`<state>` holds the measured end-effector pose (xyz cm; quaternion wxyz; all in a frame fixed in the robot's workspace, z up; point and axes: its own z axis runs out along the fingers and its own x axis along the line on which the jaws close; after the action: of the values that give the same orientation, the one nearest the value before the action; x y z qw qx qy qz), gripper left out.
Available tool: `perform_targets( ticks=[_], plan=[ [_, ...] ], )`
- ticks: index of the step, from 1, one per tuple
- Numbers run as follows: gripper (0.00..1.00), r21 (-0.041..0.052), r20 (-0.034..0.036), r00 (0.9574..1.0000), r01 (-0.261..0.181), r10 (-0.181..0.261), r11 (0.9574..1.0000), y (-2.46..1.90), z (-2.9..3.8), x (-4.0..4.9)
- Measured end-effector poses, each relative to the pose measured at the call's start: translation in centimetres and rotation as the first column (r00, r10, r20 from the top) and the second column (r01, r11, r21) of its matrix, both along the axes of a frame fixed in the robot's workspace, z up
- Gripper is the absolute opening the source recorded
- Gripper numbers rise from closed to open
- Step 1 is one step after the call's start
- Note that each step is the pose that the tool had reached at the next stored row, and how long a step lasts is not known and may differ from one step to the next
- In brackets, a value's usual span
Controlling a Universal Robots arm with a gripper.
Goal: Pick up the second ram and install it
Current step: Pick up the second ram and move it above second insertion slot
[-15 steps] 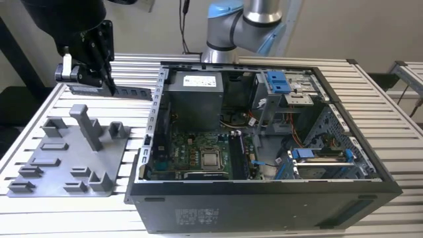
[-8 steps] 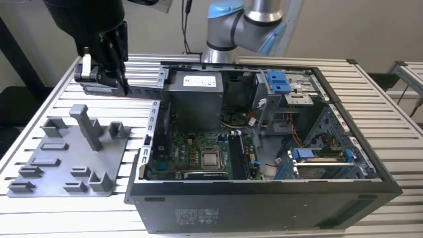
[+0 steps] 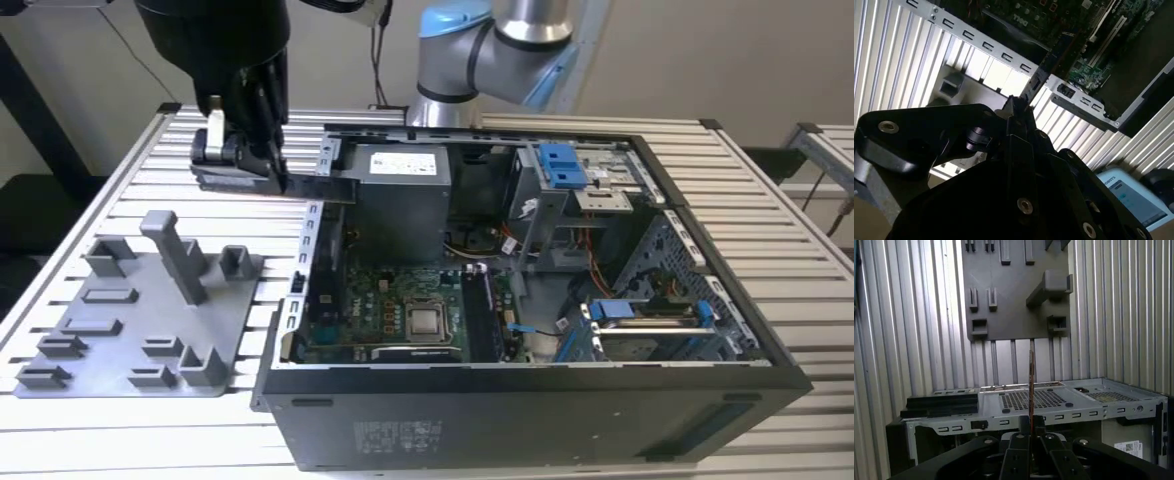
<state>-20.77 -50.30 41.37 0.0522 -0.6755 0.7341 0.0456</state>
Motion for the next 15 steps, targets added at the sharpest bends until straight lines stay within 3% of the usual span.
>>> perform_targets(
  ticks=[15],
  plan=[
    [0.14,0.0,0.0,1.0,0.0,0.0,1.0,-0.01,0.0,3.81]
  ],
)
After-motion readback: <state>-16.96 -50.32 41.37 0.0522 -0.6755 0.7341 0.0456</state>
